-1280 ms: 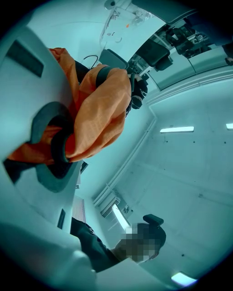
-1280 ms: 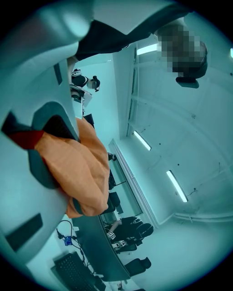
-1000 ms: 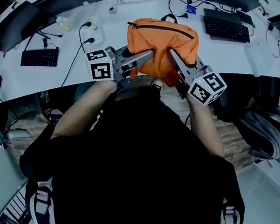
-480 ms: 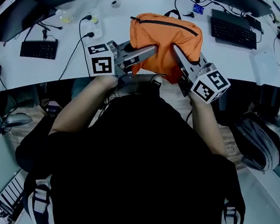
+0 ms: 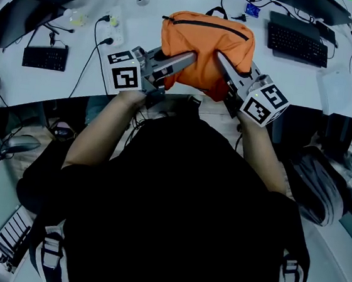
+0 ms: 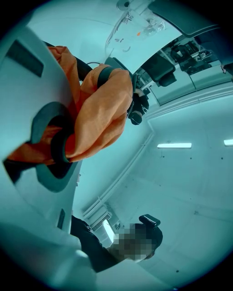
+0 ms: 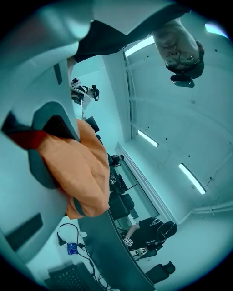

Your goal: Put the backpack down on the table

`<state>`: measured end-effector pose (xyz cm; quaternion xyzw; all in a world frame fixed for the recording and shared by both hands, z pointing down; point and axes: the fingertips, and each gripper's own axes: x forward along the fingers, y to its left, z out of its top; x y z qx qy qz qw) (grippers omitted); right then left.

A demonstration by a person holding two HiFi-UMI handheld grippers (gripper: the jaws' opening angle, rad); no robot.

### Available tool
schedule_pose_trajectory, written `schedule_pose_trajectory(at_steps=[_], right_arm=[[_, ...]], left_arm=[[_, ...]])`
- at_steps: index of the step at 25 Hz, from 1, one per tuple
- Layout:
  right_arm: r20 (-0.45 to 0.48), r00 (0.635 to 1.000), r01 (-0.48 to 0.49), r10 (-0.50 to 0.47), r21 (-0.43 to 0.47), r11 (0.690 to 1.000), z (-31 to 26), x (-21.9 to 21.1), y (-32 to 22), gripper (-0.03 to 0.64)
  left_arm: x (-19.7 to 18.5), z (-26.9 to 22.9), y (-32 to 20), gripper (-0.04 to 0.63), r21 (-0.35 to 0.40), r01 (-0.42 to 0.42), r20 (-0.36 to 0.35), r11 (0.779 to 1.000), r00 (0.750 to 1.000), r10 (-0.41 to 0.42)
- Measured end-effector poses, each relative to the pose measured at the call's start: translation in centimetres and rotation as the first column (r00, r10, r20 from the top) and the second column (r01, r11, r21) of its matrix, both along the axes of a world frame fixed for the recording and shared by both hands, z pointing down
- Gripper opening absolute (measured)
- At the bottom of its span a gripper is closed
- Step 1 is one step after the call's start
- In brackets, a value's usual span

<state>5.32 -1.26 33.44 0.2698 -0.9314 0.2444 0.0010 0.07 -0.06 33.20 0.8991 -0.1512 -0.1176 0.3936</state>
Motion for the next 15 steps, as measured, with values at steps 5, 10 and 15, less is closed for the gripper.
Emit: schedule_pose_trajectory(at_steps=[5,10,15], right_arm=[[0.009,1.000,0.019,-0.019,-0.018,1.000,0.8,0.7,-2.1,0.035],[0.018,0.998,0.052,-0.052,-0.019,0.998,1.1,0.5,-2.4,0.035],[0.031,0.997,0.071,-0.070,-0.043,0.997,1.5,1.9,-4.6,0.035]], left_arm=[[0.6,0.7,-2.0,0.069,-0.022,0.019,-0.003,1.000,1.000,-0.019],[0.5,1.2,-2.3,0.069,-0.037,0.035,-0.012,0.999,0.999,-0.035],[1.7,1.5,-4.4,0.069,-0.055,0.065,-0.006,0.996,0.998,-0.065]])
